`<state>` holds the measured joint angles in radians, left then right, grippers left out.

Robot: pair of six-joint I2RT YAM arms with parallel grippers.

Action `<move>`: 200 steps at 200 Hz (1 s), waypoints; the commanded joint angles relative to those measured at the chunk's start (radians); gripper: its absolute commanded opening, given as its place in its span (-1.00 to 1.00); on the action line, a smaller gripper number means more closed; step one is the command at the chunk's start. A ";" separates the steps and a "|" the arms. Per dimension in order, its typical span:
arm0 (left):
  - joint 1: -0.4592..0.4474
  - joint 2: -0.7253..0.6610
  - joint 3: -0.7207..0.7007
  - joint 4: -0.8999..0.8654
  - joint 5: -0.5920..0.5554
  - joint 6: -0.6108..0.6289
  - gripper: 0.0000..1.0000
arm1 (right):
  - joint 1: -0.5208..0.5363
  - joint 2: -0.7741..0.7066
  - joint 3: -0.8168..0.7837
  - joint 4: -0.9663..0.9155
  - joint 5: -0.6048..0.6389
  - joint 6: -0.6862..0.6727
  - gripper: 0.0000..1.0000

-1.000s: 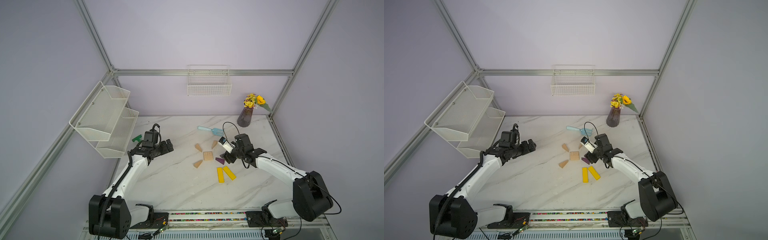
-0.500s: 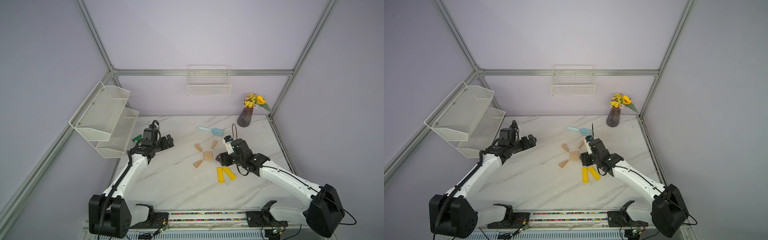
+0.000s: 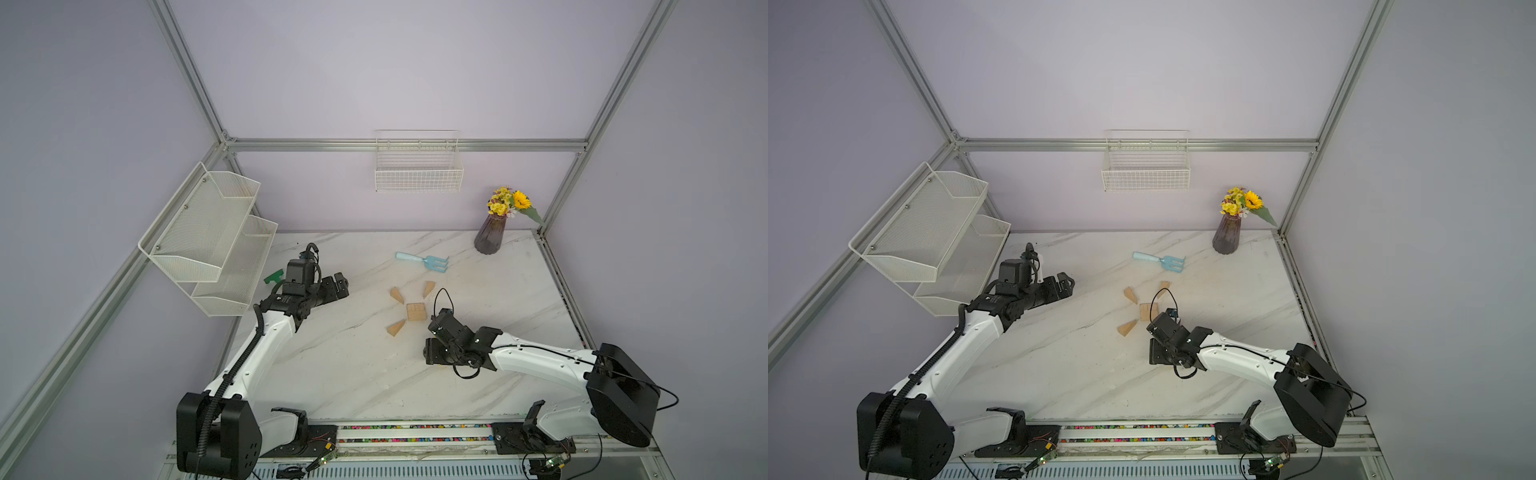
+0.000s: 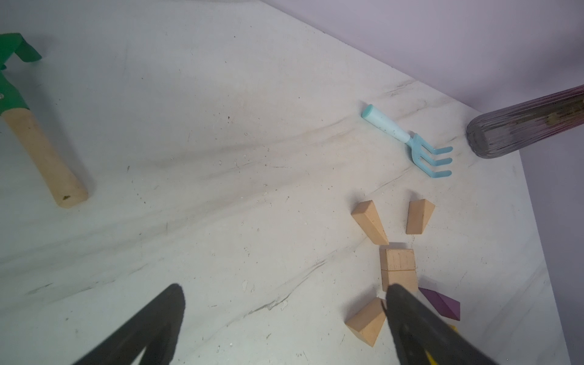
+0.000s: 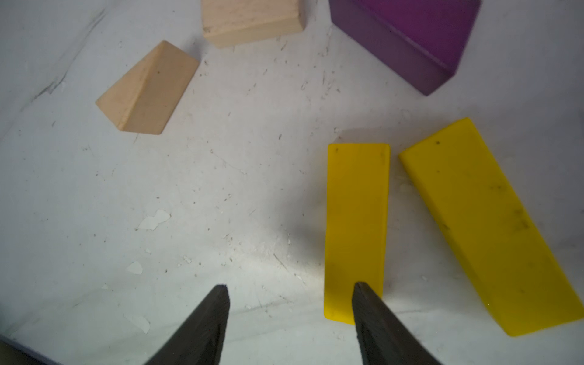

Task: Assemble a small pinwheel with building blocks
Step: Assemble the building block at the center of the board.

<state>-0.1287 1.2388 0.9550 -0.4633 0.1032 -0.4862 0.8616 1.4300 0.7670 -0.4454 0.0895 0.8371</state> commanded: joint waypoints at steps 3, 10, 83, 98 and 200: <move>0.008 -0.024 -0.008 0.037 0.031 0.015 1.00 | 0.005 0.042 -0.003 -0.009 0.042 0.080 0.30; 0.008 -0.024 -0.010 0.036 0.033 0.017 1.00 | 0.004 0.055 0.000 -0.008 0.049 0.085 0.29; 0.008 -0.045 -0.027 0.043 0.040 0.044 1.00 | 0.005 0.091 0.052 -0.012 0.146 0.090 0.25; 0.008 -0.056 -0.036 0.051 0.040 0.050 1.00 | 0.004 0.064 0.051 -0.022 0.169 0.099 0.25; 0.008 -0.119 -0.091 0.035 0.045 0.063 1.00 | 0.005 0.100 -0.024 0.067 0.153 0.061 0.09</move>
<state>-0.1280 1.1591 0.8669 -0.4465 0.1383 -0.4419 0.8623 1.5028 0.7441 -0.4339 0.2447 0.9249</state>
